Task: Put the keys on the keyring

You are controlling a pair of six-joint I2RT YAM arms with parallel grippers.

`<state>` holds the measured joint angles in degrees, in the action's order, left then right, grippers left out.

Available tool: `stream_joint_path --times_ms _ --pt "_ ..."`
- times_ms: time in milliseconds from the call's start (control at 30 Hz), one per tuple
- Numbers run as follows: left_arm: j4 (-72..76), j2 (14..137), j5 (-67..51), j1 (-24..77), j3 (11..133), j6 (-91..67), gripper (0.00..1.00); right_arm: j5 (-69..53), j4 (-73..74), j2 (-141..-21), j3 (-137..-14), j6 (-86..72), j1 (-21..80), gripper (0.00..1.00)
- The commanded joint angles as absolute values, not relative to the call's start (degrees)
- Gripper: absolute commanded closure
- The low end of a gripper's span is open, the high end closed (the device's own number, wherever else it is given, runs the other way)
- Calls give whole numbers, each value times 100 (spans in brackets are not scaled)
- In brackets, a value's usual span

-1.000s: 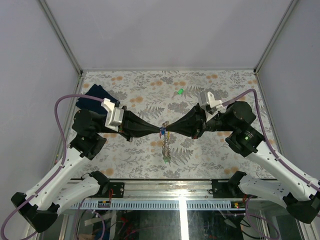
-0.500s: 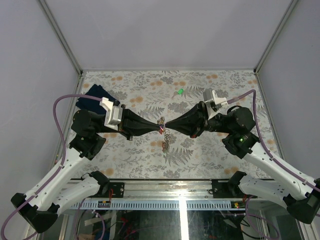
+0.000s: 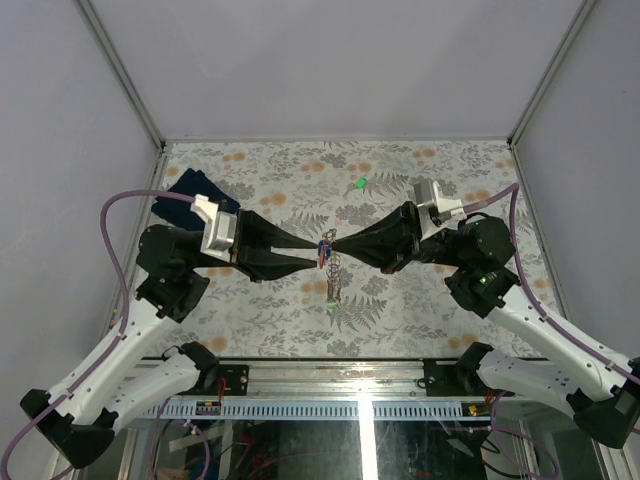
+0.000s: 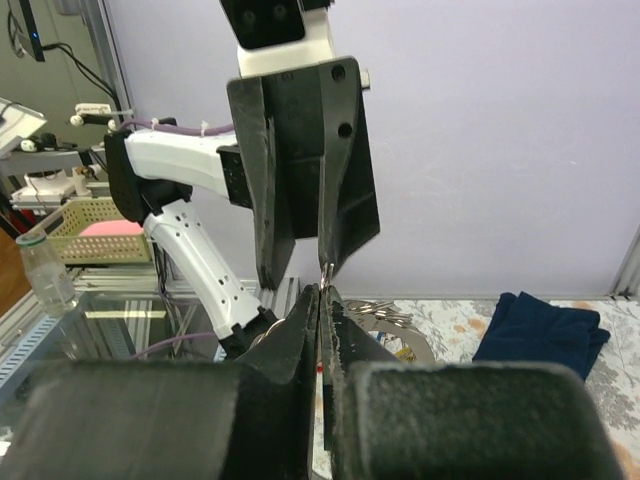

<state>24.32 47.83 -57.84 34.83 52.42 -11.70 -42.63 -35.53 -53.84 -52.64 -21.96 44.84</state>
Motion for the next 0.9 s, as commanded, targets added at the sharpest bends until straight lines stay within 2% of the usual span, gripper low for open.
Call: stream_joint_path --times_ms 0,100,333,867 --pt "3242 4592 -5372 3500 5149 -1618 66 -4214 -3480 -5139 -5567 -1704 4462 100" --pt "3387 4598 -5241 3514 5125 -1731 61 -4282 -3359 -5141 -5608 -1597 4464 100" --pt "3522 4868 -5247 3571 5111 -1981 58 -4307 -3413 -5167 -5643 -1538 4458 100" --pt "3677 5085 -5150 3717 4973 -2082 66 -4394 -3488 -5227 -5695 -1485 4462 100"
